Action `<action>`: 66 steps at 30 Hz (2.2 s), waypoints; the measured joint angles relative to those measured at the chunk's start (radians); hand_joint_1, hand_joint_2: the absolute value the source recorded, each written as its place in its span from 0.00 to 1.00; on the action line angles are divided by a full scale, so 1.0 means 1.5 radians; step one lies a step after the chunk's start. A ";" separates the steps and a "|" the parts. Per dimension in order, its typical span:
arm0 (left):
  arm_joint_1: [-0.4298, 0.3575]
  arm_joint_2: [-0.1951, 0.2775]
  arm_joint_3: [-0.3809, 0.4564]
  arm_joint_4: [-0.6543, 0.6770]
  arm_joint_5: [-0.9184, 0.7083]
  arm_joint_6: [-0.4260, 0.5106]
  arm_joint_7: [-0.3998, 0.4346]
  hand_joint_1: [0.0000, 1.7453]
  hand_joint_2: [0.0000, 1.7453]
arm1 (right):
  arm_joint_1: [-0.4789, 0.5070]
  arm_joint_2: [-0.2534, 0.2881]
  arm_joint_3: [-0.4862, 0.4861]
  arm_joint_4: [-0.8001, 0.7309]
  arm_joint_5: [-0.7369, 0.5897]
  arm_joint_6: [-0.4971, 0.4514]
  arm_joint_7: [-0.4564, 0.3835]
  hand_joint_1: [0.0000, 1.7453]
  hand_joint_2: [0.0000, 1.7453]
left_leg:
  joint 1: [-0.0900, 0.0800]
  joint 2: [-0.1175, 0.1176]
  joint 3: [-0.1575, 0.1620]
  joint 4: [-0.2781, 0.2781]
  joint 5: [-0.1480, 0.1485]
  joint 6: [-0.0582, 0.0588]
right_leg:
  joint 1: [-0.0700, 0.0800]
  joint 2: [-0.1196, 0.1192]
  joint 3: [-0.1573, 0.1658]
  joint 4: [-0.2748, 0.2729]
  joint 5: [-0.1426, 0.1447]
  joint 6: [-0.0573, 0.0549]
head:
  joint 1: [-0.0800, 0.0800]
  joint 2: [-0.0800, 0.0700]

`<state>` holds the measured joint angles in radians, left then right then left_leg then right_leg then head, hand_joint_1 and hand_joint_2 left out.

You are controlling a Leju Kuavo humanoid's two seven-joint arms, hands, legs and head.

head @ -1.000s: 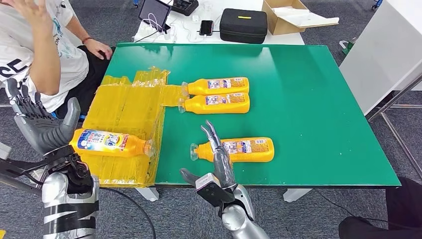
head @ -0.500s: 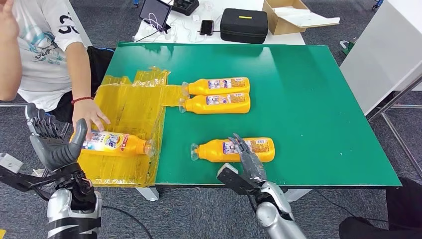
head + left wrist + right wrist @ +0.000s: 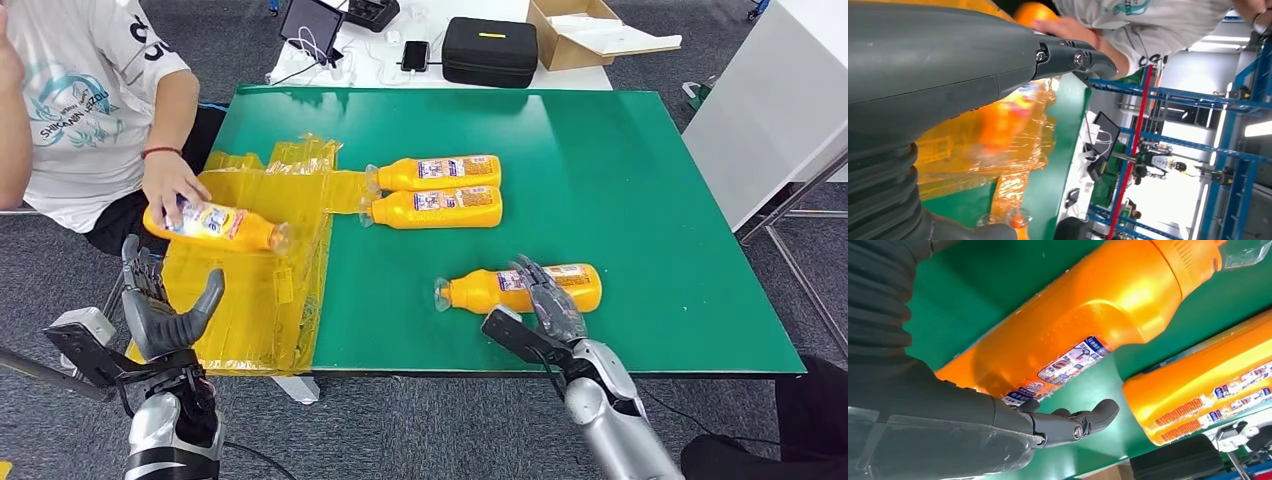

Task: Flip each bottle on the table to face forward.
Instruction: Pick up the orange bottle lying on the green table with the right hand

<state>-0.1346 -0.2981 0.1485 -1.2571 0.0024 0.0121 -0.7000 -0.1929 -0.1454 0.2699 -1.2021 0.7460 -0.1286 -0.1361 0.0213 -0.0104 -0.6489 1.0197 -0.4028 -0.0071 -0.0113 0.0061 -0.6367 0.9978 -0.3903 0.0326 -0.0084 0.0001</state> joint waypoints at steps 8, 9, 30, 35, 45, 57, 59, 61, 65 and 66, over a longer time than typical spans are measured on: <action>-0.001 0.002 -0.016 0.015 -0.007 0.006 0.000 0.00 1.00 | -0.033 -0.009 -0.003 0.026 0.014 -0.016 -0.005 0.00 1.00 | 0.000 0.000 0.000 0.000 0.000 0.000 | 0.000 0.000 0.000 0.000 0.000 0.000 | 0.000 0.000; -0.001 0.003 -0.017 0.016 -0.007 0.006 0.000 0.00 1.00 | -0.034 -0.010 -0.003 0.028 0.014 -0.017 -0.005 0.00 1.00 | 0.000 0.000 -0.001 0.000 0.000 0.000 | 0.000 0.000 0.000 0.000 0.000 0.000 | 0.000 0.000; -0.009 0.006 -0.070 0.029 -0.014 -0.006 0.000 0.00 1.00 | -0.097 0.031 0.001 0.052 0.036 -0.142 -0.125 0.00 1.00 | 0.000 0.000 -0.001 0.000 0.000 0.000 | 0.000 0.000 -0.001 0.000 0.000 0.000 | 0.000 0.000; -0.008 0.009 -0.073 0.034 -0.014 -0.013 0.000 0.00 1.00 | -0.111 0.012 0.003 0.060 -0.047 0.040 -0.115 0.00 1.00 | 0.000 -0.001 -0.001 0.000 0.000 0.000 | 0.000 0.000 -0.001 0.000 0.000 0.000 | 0.000 0.000; -0.009 0.016 -0.073 0.058 -0.009 -0.027 0.000 0.00 1.00 | -0.185 -0.165 0.018 0.068 -0.217 0.371 -0.064 0.00 1.00 | -0.002 -0.003 -0.002 0.001 0.000 0.001 | -0.002 -0.001 -0.001 0.000 0.000 0.001 | 0.000 0.000; -0.014 0.017 -0.075 0.075 -0.002 -0.041 0.000 0.00 1.00 | -0.246 -0.450 0.093 -0.113 -0.501 0.497 0.097 0.00 1.00 | -0.002 -0.005 -0.003 0.001 0.000 0.002 | -0.002 -0.003 -0.001 0.000 0.000 0.001 | 0.000 0.000; -0.014 0.017 -0.076 0.075 -0.002 -0.042 0.000 0.00 1.00 | -0.251 -0.477 0.102 -0.132 -0.506 0.498 0.102 0.00 1.00 | -0.002 -0.005 -0.003 0.001 0.000 0.002 | -0.002 -0.003 -0.001 0.000 0.000 0.001 | 0.000 0.000; -0.014 0.017 -0.077 0.075 -0.002 -0.042 0.000 0.00 1.00 | -0.253 -0.496 0.110 -0.145 -0.507 0.498 0.103 0.00 1.00 | -0.002 -0.005 -0.003 0.001 0.000 0.002 | -0.002 -0.003 -0.001 0.000 0.000 0.001 | 0.000 0.000; -0.015 0.017 -0.078 0.076 -0.001 -0.042 0.000 0.00 1.00 | -0.261 -0.520 0.127 -0.162 -0.512 0.498 0.112 0.00 1.00 | -0.002 -0.005 -0.003 0.001 0.000 0.003 | -0.002 -0.003 -0.001 0.000 0.000 0.001 | 0.000 0.000; -0.016 0.017 -0.078 0.076 -0.001 -0.042 0.000 0.00 1.00 | -0.267 -0.525 0.135 -0.165 -0.517 0.499 0.117 0.00 1.00 | -0.002 -0.005 -0.003 0.001 0.000 0.003 | -0.002 -0.003 -0.001 0.000 0.000 0.001 | 0.000 0.000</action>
<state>-0.1582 -0.2731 0.0313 -1.1426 0.0014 -0.0505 -0.7000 -0.5934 -0.9333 0.4719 -1.4494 -0.0296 0.6196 0.0397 0.0183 -0.0181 -0.6534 1.0206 -0.4026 -0.0034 -0.0142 0.0011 -0.6382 0.9978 -0.3901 0.0346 -0.0091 0.0000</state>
